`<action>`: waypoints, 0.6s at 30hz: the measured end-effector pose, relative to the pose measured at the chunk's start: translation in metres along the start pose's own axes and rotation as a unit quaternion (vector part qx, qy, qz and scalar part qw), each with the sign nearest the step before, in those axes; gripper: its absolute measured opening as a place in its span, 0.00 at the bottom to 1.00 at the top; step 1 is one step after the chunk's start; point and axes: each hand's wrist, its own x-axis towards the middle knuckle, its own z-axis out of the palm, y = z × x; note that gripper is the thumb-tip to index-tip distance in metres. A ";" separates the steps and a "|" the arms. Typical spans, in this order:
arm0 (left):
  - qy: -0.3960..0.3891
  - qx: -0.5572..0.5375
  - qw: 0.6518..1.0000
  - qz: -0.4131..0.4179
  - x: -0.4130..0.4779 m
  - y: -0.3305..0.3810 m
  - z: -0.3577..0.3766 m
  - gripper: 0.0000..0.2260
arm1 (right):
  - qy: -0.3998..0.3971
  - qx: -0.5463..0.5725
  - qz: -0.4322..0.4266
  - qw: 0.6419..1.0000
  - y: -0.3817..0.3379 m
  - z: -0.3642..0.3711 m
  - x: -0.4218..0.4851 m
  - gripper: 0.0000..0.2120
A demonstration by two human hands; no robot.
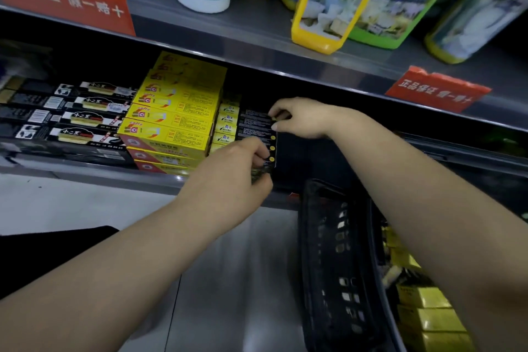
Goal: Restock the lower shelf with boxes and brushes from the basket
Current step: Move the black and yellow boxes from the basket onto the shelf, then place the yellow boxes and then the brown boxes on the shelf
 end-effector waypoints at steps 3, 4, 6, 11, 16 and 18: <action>-0.009 -0.012 0.999 0.048 -0.002 0.021 0.008 0.11 | 0.042 0.083 -0.035 0.995 0.010 -0.015 -0.066 0.13; -0.012 -0.012 0.997 0.071 -0.003 0.029 0.011 0.11 | 0.056 0.108 -0.041 0.992 0.016 -0.017 -0.089 0.11; -0.032 -0.004 0.992 0.123 -0.006 0.045 0.018 0.11 | 0.066 0.157 -0.041 0.985 0.030 -0.018 -0.135 0.09; -0.129 0.064 0.956 0.255 -0.021 0.084 0.047 0.11 | 0.087 0.169 0.009 0.982 0.071 0.003 -0.221 0.09; -0.227 0.126 0.904 0.340 -0.039 0.111 0.083 0.10 | 0.048 0.118 0.106 0.986 0.129 0.035 -0.271 0.10; -0.266 0.142 0.886 0.354 -0.043 0.123 0.096 0.10 | 0.020 0.116 0.158 0.980 0.159 0.051 -0.284 0.11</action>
